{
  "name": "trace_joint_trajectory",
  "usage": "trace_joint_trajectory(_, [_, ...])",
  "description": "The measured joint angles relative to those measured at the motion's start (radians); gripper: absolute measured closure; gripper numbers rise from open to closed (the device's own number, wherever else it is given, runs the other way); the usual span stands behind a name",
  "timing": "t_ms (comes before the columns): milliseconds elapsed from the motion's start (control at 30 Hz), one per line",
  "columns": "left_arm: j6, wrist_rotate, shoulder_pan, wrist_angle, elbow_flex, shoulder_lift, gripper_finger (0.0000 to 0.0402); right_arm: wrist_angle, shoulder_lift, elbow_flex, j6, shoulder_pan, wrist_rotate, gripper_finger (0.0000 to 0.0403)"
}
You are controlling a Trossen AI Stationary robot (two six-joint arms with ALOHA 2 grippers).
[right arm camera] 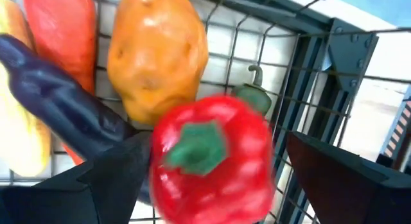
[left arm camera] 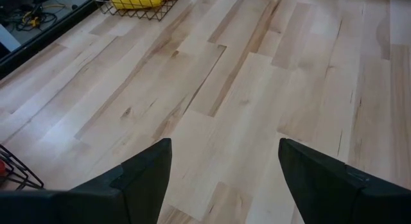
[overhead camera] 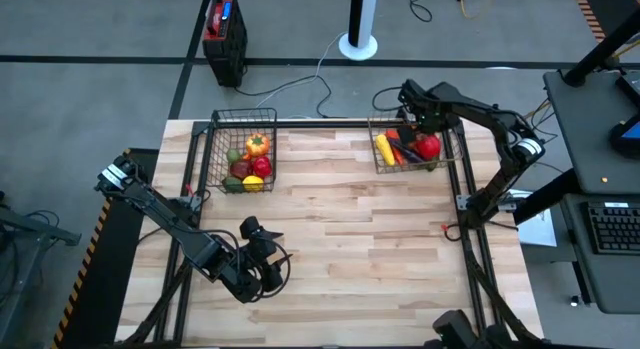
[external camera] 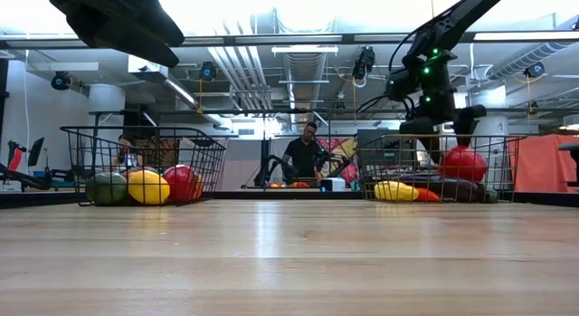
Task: Sort produce into baskets
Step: Put the red bell pepper into the right wire basket, then return to Home Position
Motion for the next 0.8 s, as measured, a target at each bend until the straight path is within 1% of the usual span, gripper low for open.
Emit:
trace_joint_trajectory(233, [0.015,-0.005,0.0,0.0,0.0,0.0,0.0133,0.001,-0.028,0.039,-0.007,0.024,0.002,0.0048])
trace_joint_trajectory(300, [0.022,-0.025,0.0,0.0,0.0,0.0,0.0133,0.013,-0.056,0.041,-0.01,0.042,0.004,0.0048])
trace_joint_trajectory(367, [0.024,-0.058,0.0,0.0,0.0,0.0,0.0133,0.034,-0.095,0.041,-0.014,0.068,0.016,0.0048])
trace_joint_trajectory(433, [0.027,-0.07,0.0,0.0,0.0,0.0,0.0133,0.051,-0.146,0.041,-0.007,0.106,0.033,0.0048])
trace_joint_trajectory(567, [0.043,-0.074,0.0,0.005,0.009,0.0,0.0133,0.116,-0.274,0.034,-0.005,0.225,0.037,0.0048])
trace_joint_trajectory(633, [0.12,-0.081,0.0,0.028,0.019,-0.001,0.0133,0.194,-0.344,0.01,-0.007,0.314,0.047,0.0048])
trace_joint_trajectory(667, [0.187,-0.091,0.001,0.055,0.022,-0.002,0.0133,0.246,-0.38,-0.009,-0.015,0.364,0.051,0.0048])
trace_joint_trajectory(733, [0.349,-0.147,0.002,0.139,0.023,-0.004,0.0133,0.381,-0.446,-0.064,-0.044,0.473,0.054,0.0048])
trace_joint_trajectory(800, [0.529,-0.216,0.007,0.234,0.023,-0.013,0.0134,0.558,-0.502,-0.144,-0.09,0.585,0.054,0.0048])
